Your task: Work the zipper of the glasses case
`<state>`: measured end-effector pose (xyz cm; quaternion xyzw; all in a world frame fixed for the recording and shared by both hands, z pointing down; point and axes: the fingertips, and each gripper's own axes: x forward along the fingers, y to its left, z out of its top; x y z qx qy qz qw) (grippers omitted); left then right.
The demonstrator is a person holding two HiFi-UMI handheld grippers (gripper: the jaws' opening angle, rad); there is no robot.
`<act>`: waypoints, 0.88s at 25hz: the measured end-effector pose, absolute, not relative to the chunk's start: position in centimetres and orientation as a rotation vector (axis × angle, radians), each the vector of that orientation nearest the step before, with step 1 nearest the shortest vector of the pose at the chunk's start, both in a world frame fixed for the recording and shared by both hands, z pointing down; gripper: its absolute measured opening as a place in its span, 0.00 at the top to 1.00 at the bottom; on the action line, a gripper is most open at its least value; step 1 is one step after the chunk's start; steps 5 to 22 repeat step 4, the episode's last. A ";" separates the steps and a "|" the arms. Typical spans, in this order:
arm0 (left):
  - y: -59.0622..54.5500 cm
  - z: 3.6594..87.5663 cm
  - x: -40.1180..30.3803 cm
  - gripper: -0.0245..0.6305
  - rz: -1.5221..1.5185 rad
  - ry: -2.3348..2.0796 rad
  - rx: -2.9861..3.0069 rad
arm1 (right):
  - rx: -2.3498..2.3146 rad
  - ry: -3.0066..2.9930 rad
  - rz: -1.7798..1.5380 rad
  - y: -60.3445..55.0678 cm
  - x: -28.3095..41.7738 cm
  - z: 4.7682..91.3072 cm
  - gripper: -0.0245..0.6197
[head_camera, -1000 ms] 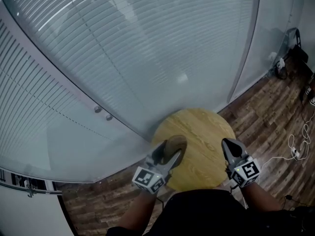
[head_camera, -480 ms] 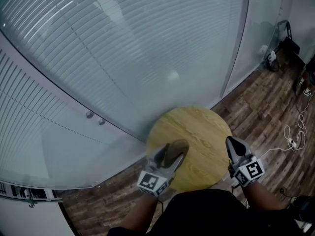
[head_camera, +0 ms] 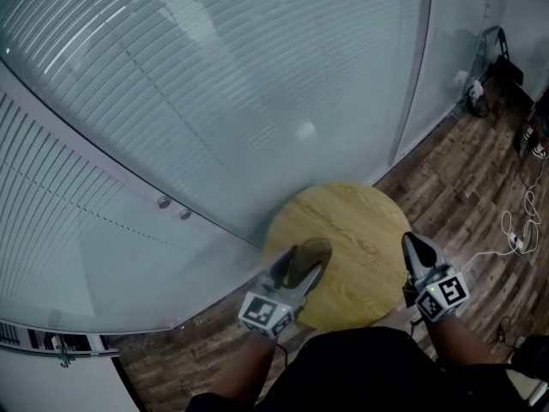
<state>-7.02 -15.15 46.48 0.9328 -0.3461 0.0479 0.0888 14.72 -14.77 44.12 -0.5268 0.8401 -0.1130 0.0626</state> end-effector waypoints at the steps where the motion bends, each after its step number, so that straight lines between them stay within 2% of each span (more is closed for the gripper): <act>1: -15.2 46.5 -6.9 0.53 0.137 -1.029 2.771 | -1.599 2.520 -0.356 -14.8 15.0 44.2 0.95; 22: -15.2 47.0 -6.7 0.53 0.112 -1.026 2.747 | -1.621 2.478 -0.380 -14.7 15.6 44.7 0.95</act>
